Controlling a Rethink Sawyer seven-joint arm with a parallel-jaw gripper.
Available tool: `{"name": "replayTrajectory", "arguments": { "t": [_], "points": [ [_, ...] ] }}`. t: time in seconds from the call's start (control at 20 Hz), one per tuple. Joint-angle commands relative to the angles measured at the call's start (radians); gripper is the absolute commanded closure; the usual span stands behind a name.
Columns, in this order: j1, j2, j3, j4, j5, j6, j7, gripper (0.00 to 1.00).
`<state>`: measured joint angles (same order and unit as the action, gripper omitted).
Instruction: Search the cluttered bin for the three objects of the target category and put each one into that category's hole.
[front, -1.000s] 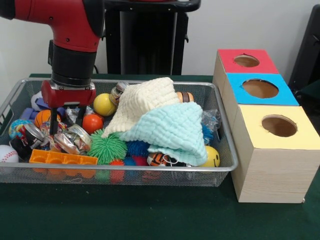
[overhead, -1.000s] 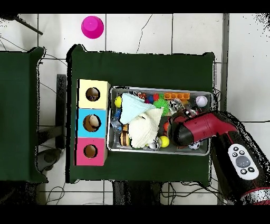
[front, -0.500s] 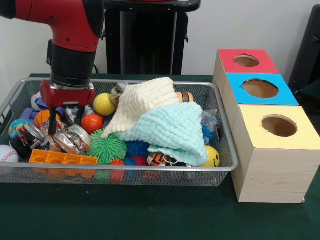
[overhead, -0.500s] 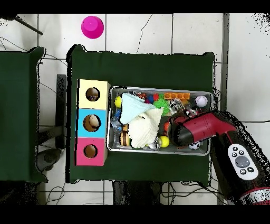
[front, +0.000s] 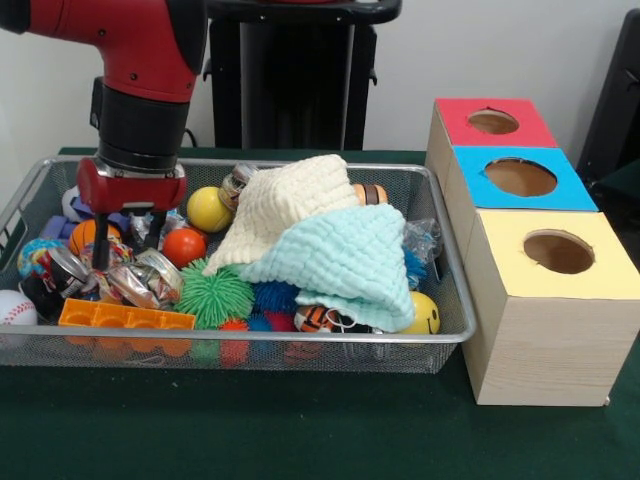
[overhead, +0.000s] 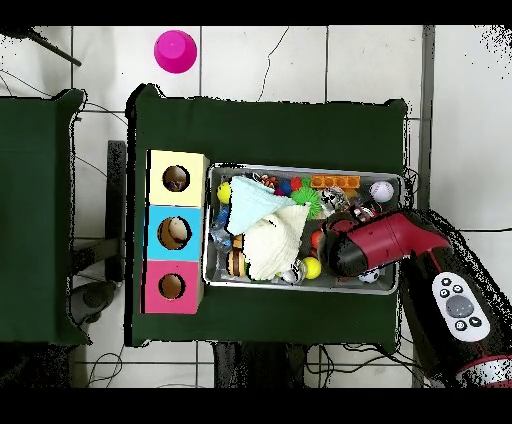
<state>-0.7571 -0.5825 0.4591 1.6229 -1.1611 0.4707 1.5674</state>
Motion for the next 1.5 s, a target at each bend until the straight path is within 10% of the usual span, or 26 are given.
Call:
{"name": "replayTrajectory", "arguments": {
  "t": [0.05,0.7,0.75,1.25,1.5],
  "points": [
    [0.024,0.009,-0.014,-0.075,-0.108,0.027,-0.244,0.00],
    [0.025,0.037,-0.016,-0.104,-0.143,0.019,-0.228,0.00],
    [0.029,0.038,-0.023,-0.110,-0.137,0.028,-0.214,1.00],
    [0.011,0.019,0.018,-0.088,0.008,0.114,-0.218,1.00],
    [-0.013,-0.019,0.073,-0.048,0.200,0.238,-0.246,1.00]
  ]
}}
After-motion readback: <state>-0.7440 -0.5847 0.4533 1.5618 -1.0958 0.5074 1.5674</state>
